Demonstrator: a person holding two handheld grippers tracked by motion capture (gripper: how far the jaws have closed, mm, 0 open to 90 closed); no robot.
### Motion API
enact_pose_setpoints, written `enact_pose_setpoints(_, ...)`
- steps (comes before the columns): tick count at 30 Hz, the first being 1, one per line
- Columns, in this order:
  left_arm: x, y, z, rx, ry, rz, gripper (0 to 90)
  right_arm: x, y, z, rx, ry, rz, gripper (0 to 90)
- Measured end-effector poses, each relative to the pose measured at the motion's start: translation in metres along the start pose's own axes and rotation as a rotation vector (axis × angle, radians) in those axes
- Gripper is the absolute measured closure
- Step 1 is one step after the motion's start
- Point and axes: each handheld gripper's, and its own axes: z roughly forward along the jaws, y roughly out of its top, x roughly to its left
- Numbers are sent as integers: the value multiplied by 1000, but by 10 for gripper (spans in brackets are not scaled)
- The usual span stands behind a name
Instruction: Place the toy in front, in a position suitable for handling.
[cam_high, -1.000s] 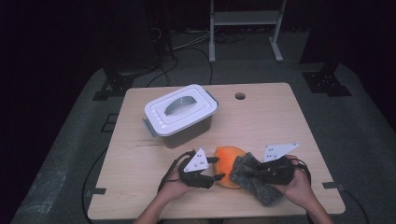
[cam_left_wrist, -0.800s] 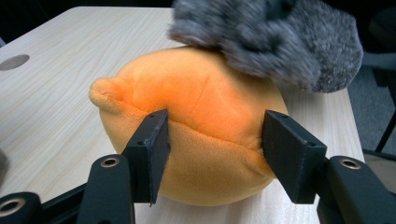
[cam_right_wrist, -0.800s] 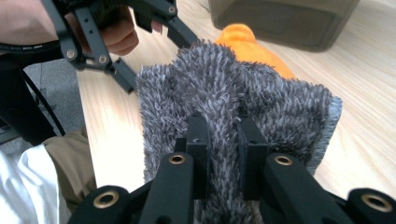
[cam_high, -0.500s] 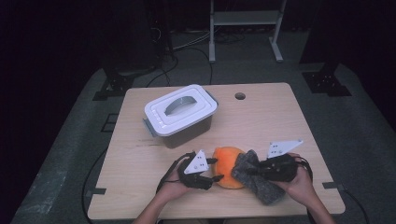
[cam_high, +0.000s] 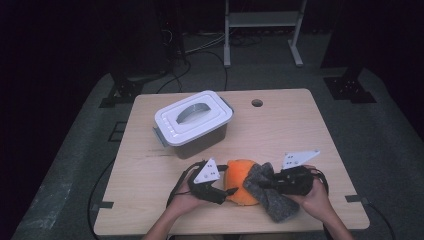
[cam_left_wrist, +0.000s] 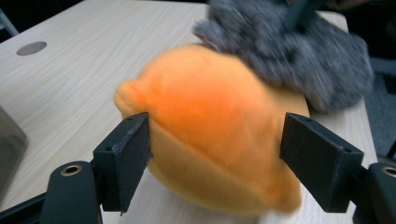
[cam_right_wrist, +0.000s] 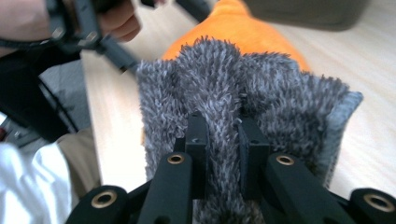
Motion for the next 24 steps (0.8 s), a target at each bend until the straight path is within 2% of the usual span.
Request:
enact_pose_setpoints(3, -1, -1, 2, 13, 7, 11, 251, 7, 1, 3, 22, 36, -27, 767)
enact_pose_setpoints(5, -1, -2, 2, 22, 2, 13, 251, 9, 3, 2, 21, 31, -40, 768)
enact_pose_setpoints(7, 0, -4, 2, 27, -2, 6, 251, 7, 5, -3, -6, 13, -37, 769)
enact_pose_setpoints(9, 1, -5, 2, 23, -14, 4, 251, 3, 7, -7, -49, -29, -24, 768)
enact_pose_setpoints(11, 2, -5, 2, 24, -16, 4, 251, -1, 9, -7, -60, -50, -11, 768)
enact_pose_setpoints(16, 3, -7, 2, 34, -19, 7, 263, -2, 7, -1, -31, -37, -17, 768)
enact_pose_setpoints(19, 3, -8, 1, 40, -33, 2, 279, -4, 3, -4, -9, -28, -17, 768)
enact_pose_setpoints(21, 1, -8, 1, 40, -35, 6, 281, -8, -3, -9, 10, -29, 1, 767)
enact_pose_setpoints(24, 1, -8, 2, 45, -29, 8, 281, -9, -2, -13, -6, -48, 6, 768)
